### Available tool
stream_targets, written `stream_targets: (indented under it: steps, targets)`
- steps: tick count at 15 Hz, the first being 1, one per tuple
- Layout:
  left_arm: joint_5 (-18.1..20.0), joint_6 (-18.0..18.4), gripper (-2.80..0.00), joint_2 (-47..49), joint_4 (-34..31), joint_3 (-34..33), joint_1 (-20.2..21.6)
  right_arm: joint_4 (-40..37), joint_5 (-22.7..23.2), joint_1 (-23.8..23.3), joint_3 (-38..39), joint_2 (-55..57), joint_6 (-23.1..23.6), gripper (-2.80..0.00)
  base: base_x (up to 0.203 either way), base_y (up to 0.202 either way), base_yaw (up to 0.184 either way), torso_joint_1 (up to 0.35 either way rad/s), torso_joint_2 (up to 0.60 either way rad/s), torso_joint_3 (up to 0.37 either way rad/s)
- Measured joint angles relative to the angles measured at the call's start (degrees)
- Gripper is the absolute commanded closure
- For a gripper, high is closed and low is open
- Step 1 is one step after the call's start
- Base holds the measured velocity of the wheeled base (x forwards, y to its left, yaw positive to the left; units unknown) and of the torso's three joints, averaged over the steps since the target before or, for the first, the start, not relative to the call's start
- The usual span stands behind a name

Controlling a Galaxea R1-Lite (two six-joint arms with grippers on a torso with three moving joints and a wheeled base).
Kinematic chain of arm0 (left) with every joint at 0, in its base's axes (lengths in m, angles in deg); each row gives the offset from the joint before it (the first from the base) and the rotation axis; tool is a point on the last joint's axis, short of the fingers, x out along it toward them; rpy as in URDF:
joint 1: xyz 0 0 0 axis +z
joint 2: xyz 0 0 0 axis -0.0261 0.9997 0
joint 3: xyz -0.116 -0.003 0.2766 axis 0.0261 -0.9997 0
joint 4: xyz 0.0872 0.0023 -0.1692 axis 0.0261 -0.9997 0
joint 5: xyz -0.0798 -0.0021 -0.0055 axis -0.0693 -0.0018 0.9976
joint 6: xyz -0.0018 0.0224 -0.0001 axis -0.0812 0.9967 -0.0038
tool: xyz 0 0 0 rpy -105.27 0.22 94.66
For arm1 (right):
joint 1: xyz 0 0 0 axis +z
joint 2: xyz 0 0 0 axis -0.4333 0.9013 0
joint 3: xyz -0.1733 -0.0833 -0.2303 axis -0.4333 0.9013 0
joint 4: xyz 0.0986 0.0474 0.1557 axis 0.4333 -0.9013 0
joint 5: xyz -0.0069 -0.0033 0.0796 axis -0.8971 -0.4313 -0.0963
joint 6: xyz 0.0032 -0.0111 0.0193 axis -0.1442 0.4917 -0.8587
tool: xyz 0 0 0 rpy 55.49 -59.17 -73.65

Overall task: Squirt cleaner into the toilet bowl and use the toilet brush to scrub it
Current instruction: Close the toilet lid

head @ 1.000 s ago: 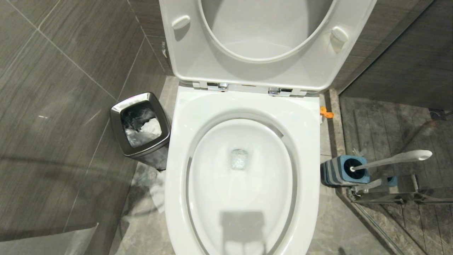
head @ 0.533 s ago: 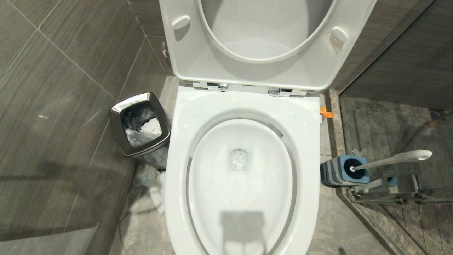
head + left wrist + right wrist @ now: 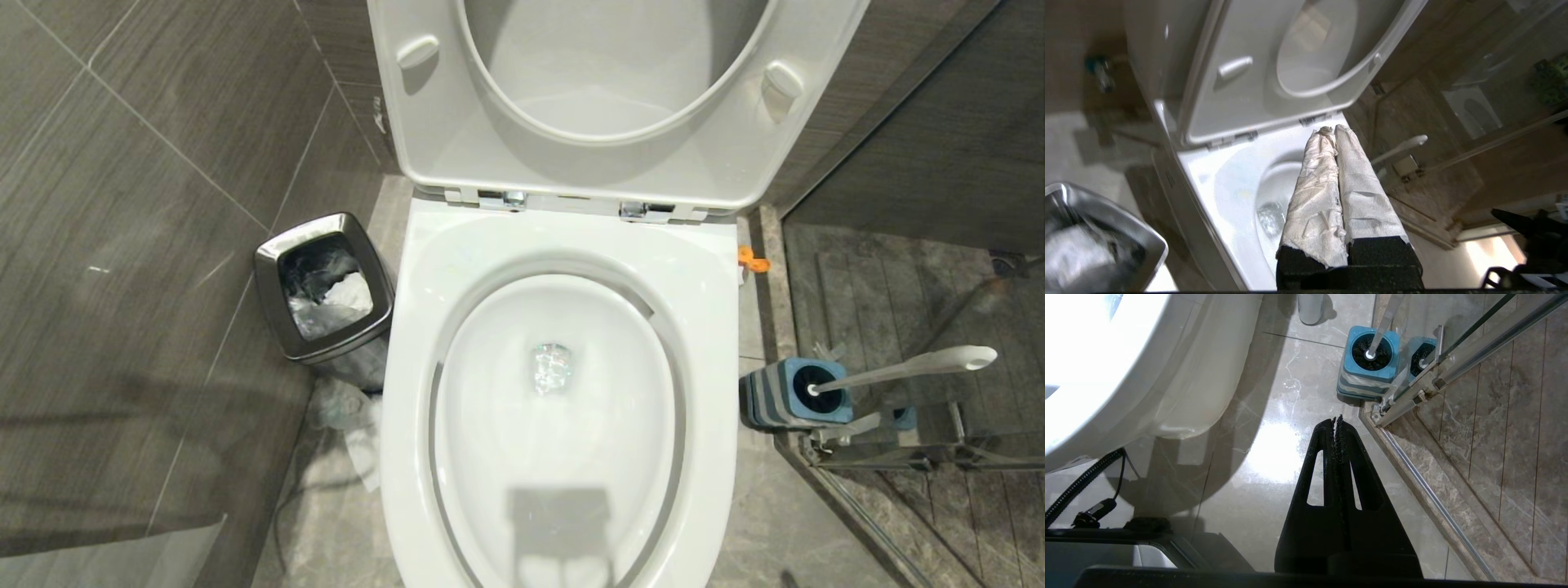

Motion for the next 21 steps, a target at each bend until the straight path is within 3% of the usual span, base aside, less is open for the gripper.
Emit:
stream_targets:
  steps: [2, 8, 11, 16, 21]
  targets:
    - [0.0, 0.2, 0.0, 1.2, 6.0, -0.6, 0.4, 0.0, 0.0, 0.0, 0.0, 0.0, 0.0, 0.0, 0.0, 0.0, 0.0, 0.0, 0.0, 0.0]
    - [-1.7, 0.6, 0.0, 10.6, 7.7, 4.9, 1.3, 0.0, 0.0, 0.0, 0.0, 0.0, 0.0, 0.0, 0.0, 0.0, 0.0, 0.0, 0.0, 0.0]
    - [-3.5, 4.3, 0.0, 15.2, 11.5, 10.3, 1.5, 0.0, 0.0, 0.0, 0.0, 0.0, 0.0, 0.0, 0.0, 0.0, 0.0, 0.0, 0.0, 0.0]
    - [-6.4, 4.8, 0.0, 20.5, 6.0, 19.7, 0.9, 0.0, 0.0, 0.0, 0.0, 0.0, 0.0, 0.0, 0.0, 0.0, 0.0, 0.0, 0.0, 0.0]
    - [-12.6, 4.9, 0.0, 26.3, 8.0, 22.6, -2.6, 0.0, 0.0, 0.0, 0.0, 0.0, 0.0, 0.0, 0.0, 0.0, 0.0, 0.0, 0.0, 0.0]
